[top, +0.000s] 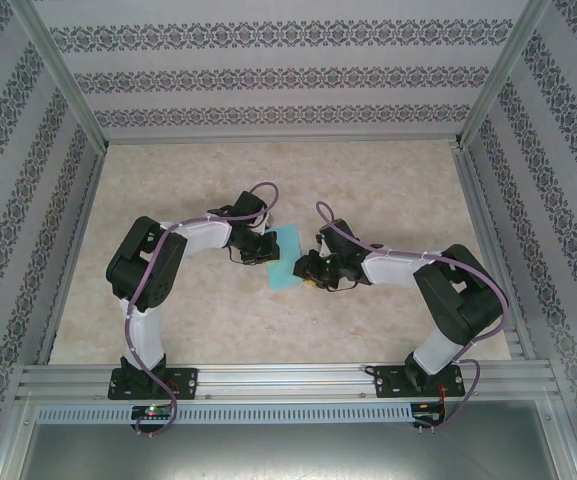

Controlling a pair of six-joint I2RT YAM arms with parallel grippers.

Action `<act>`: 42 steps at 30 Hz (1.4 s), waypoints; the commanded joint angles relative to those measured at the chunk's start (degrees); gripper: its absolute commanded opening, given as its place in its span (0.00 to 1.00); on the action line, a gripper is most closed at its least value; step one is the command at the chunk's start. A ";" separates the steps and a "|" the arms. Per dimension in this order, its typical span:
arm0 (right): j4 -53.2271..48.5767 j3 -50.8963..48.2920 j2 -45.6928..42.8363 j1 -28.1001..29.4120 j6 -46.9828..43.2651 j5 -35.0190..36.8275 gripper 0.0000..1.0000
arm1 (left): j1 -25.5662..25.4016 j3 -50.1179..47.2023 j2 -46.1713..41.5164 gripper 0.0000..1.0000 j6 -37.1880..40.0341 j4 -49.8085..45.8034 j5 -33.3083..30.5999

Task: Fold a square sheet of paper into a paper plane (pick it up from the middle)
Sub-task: Third fold the triangle at the center of the table.

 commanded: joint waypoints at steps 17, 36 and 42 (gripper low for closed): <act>6.78 -4.19 -2.36 -0.87 4.02 -2.30 0.35 | 0.02 -2.62 2.35 0.06 0.13 -3.31 -3.48; 16.45 -7.39 -0.88 -2.51 6.24 -2.79 0.35 | 0.02 -2.72 2.28 0.05 0.28 -3.40 -3.44; 15.06 -7.44 -0.54 -2.56 7.00 -3.53 0.30 | 0.00 -2.27 1.86 0.06 0.51 -3.23 -2.52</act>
